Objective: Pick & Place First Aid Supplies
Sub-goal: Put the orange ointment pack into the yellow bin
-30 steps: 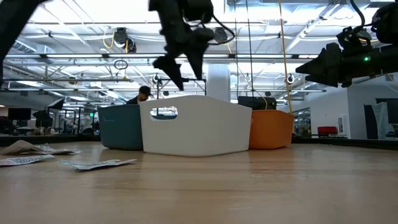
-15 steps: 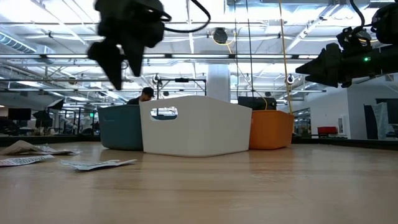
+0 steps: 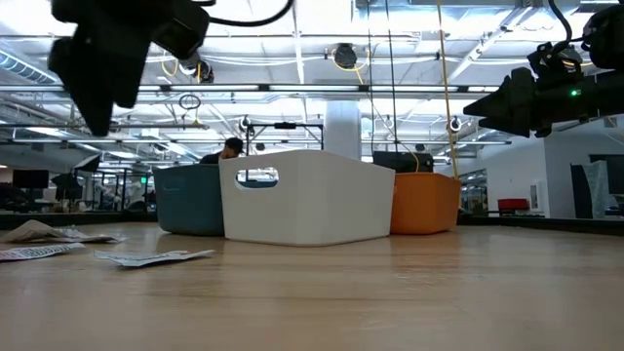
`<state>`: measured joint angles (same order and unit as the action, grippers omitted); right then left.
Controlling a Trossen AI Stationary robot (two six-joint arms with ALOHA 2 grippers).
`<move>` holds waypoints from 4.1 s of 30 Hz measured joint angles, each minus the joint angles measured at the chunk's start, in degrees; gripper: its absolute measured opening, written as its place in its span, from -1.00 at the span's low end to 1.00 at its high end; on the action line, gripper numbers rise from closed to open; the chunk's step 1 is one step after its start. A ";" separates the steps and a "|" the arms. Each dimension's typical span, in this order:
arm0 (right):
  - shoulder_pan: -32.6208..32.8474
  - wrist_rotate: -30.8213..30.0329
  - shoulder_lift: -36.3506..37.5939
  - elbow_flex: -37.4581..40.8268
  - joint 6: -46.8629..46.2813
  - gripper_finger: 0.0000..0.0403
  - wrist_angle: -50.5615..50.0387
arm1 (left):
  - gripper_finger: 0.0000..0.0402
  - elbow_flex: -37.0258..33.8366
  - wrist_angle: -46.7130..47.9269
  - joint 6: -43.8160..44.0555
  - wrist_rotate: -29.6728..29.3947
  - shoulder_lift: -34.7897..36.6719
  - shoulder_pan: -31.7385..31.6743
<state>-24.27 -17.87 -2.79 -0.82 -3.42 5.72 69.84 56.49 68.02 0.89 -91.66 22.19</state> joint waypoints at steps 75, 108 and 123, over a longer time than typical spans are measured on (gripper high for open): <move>-0.02 0.00 0.00 0.00 0.00 0.87 0.00 | -0.99 -6.64 8.79 -12.66 0.24 8.48 -7.17; -0.01 -0.02 -0.01 0.01 0.00 0.87 0.00 | -1.00 57.73 24.74 -55.05 3.66 -36.06 -47.60; -0.02 0.01 -0.02 0.01 -0.02 0.87 0.00 | -1.00 62.90 14.01 -57.82 3.56 -47.28 -50.18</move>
<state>-24.29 -17.86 -2.81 -0.81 -3.44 5.72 132.75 70.50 10.20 4.45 -138.94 -27.99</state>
